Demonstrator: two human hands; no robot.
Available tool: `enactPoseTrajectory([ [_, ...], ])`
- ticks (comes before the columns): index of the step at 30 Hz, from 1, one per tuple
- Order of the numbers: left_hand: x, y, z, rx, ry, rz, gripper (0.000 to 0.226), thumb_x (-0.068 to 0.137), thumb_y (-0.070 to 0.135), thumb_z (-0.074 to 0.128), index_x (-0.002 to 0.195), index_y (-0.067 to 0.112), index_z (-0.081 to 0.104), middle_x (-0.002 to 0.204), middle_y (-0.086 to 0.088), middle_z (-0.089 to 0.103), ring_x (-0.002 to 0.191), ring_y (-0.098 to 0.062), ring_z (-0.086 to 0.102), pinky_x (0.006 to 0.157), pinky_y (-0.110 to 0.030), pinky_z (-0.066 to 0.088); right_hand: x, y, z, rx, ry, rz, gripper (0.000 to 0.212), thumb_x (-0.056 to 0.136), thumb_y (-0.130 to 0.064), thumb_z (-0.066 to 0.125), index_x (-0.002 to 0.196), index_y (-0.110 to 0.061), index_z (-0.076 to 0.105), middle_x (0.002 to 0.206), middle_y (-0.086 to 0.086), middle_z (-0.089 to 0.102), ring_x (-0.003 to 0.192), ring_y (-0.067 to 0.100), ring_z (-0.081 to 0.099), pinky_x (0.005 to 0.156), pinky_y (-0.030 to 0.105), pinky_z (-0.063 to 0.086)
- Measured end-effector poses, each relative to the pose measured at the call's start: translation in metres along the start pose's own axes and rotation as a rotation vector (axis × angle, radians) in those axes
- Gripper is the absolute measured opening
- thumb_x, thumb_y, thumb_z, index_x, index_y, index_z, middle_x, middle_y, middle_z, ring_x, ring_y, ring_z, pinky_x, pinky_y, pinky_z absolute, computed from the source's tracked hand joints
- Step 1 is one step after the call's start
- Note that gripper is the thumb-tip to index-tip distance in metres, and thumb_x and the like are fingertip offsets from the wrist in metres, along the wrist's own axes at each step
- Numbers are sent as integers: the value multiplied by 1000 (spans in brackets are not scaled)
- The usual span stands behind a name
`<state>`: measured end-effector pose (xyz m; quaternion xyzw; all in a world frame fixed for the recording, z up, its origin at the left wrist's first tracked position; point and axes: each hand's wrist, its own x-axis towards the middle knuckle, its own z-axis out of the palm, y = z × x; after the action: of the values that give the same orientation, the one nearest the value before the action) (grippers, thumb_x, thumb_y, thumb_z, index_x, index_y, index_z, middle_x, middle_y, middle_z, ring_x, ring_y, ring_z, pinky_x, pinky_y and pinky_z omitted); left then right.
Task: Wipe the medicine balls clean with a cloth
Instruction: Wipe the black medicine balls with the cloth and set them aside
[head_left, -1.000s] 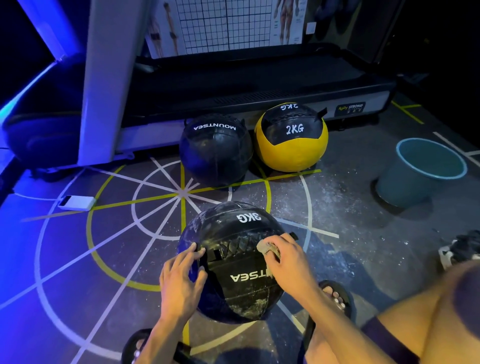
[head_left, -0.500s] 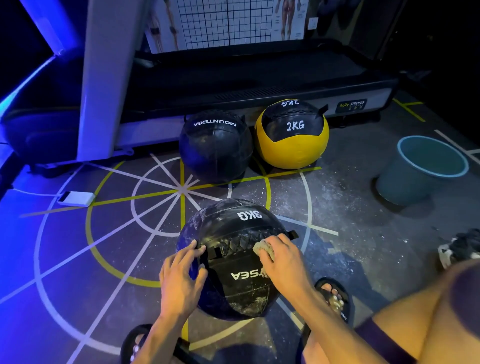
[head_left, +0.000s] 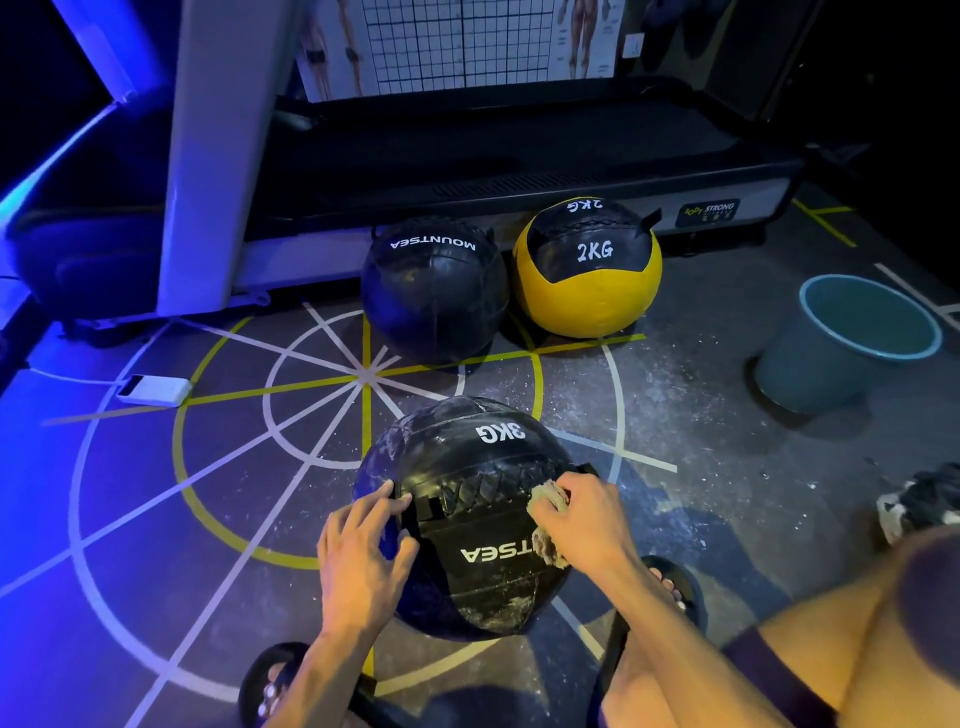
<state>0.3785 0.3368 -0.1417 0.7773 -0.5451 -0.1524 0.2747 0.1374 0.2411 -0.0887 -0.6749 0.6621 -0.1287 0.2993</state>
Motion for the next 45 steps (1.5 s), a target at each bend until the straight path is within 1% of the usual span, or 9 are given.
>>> enactPoseTrajectory([
  [5,-1,0,-1,4,15,13,40,85,39,60,123,30,69,143,11,57,129,-23,46,107,-50,37,-7,-24,-2,14,13,-137,27,97,-31,62,72,-23,55,66,-10,55,62,4,50,49,20,35],
  [9,-2,0,-2,8,17,24,51,81,52,46,122,31,68,142,14,56,128,-20,45,106,-48,37,3,-15,-3,37,-2,64,26,93,-27,64,70,-17,58,68,-2,59,58,6,52,43,18,30],
  [15,-1,1,-1,-7,8,-1,42,81,38,59,122,31,68,143,11,57,128,-21,45,106,-49,36,-2,-22,-7,61,25,-55,22,97,-33,62,81,-18,66,74,-3,64,66,6,51,54,29,39],
  [21,-3,1,-1,-21,8,-3,43,82,42,57,122,31,68,142,12,56,129,-21,44,106,-49,36,-2,-3,-6,-7,-35,-15,29,93,-29,67,68,-23,55,64,-6,58,57,5,52,46,19,33],
  [27,9,16,-10,11,5,48,44,79,17,76,119,31,64,140,18,50,133,-22,42,109,-49,34,-18,20,5,106,35,-37,11,96,-34,65,88,-28,61,71,-7,63,63,9,60,50,21,40],
  [33,15,37,4,105,-95,284,63,92,73,45,147,44,50,157,20,40,141,-16,37,117,-49,32,-26,27,9,169,63,-79,11,94,-32,69,87,-27,63,64,-9,62,54,5,59,49,17,39],
  [37,16,28,8,91,-96,272,64,91,78,43,148,49,47,159,24,36,142,-16,37,116,-50,34,-14,26,1,208,162,-66,8,91,-28,70,88,-23,65,73,-10,64,58,2,59,59,14,47],
  [39,16,28,7,91,-90,267,63,91,77,44,147,49,48,159,24,37,141,-16,38,116,-50,35,-11,19,7,185,118,-120,8,90,-26,68,88,-22,61,84,-11,61,65,7,63,63,27,54],
  [45,14,31,7,68,-73,277,62,88,78,47,142,48,54,155,24,42,137,-13,40,114,-48,34,-12,13,5,-123,-7,-200,19,89,-20,63,91,-19,44,89,-6,45,79,20,51,67,32,37],
])
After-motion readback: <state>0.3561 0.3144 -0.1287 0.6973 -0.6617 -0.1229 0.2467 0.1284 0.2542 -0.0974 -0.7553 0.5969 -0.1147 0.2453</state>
